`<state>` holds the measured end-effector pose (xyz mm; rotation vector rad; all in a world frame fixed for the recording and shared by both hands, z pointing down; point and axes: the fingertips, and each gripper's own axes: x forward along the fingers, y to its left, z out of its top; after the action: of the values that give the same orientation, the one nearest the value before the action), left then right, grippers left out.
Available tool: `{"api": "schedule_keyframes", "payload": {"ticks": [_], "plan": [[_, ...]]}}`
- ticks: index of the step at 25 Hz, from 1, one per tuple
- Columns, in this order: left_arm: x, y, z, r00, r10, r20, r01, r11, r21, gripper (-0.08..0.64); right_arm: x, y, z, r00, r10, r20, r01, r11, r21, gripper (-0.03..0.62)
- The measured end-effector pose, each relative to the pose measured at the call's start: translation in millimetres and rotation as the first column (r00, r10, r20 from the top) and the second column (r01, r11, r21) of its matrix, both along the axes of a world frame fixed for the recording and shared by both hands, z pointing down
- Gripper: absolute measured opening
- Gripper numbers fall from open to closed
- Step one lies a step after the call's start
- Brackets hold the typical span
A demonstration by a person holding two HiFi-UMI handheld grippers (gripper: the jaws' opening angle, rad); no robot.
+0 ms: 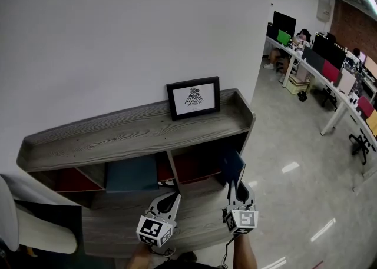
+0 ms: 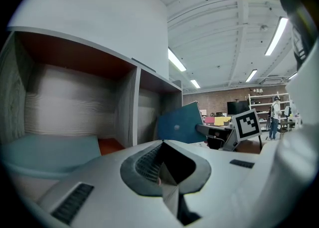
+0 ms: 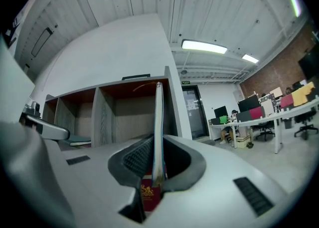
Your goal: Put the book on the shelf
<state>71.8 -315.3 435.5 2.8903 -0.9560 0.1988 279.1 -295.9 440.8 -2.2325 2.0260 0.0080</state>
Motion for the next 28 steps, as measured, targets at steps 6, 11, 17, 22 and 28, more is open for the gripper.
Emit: {"api": "schedule_keyframes", "payload": {"ticks": [6,11,17,22,28], "plan": [[-5,-4,6,1.000,-0.012,0.003,0.012,1.000,-0.013,0.005,6,-12,24,1.000,0.014,0.026,-0.012,0.998,-0.057,0.063],[-9,-7,9,1.000,-0.028,0.008,0.028,0.999,-0.022,0.005,12,-21,43,0.997,0.024,0.074,-0.017,0.995,-0.093,0.063],[-10,-11,12,0.999,-0.034,0.017,0.035,0.999,-0.027,0.005,20,-30,59,0.996,0.048,0.074,-0.038,0.990,-0.134,0.063],[-9,-13,15,0.999,-0.034,0.022,0.035,0.999,-0.033,0.005,26,-32,58,0.996,0.054,0.066,-0.045,0.991,-0.129,0.063],[-5,-7,17,0.999,-0.021,0.029,0.022,0.999,-0.035,0.005,27,-29,60,0.997,0.056,0.044,-0.050,0.988,-0.143,0.063]]}}
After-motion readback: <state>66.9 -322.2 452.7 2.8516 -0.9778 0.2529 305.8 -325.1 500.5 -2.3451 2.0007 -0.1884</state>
